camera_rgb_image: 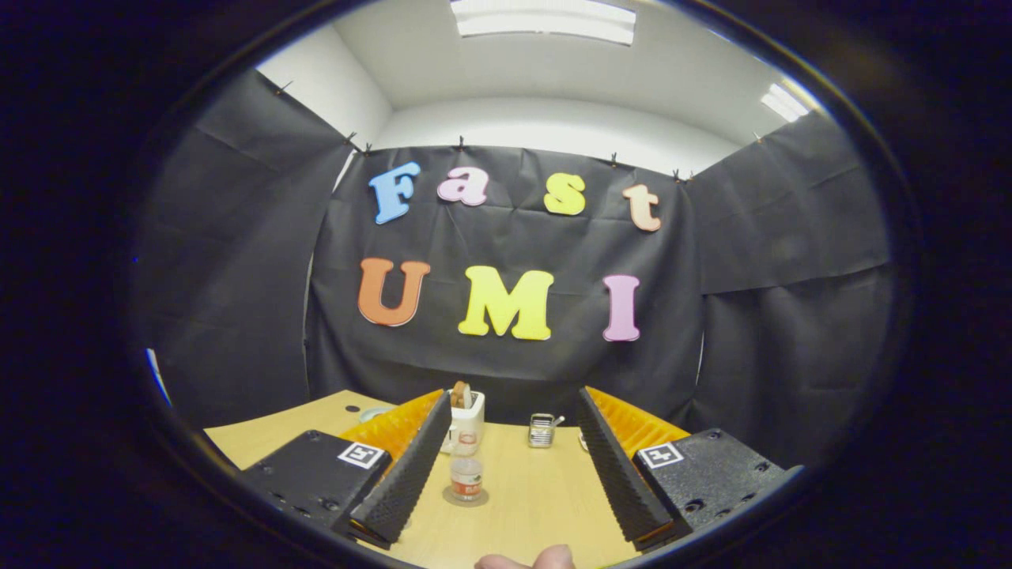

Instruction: Take the bottle from table, then pour the juice into the cup, finally place the bottle on the coaster

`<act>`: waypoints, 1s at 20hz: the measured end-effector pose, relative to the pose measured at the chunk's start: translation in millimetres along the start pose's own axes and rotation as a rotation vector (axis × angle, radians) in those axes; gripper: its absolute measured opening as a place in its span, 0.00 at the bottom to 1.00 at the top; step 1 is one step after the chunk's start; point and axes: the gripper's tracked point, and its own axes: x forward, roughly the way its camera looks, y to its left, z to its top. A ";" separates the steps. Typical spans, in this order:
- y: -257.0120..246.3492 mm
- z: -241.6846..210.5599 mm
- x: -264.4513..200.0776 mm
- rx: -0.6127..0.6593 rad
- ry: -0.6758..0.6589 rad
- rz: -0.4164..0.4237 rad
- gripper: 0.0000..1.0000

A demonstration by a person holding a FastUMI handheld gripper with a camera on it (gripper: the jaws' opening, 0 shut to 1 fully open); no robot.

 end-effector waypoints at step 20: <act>4.9 -21.5 -38.7 0.020 -0.012 -0.063 1.00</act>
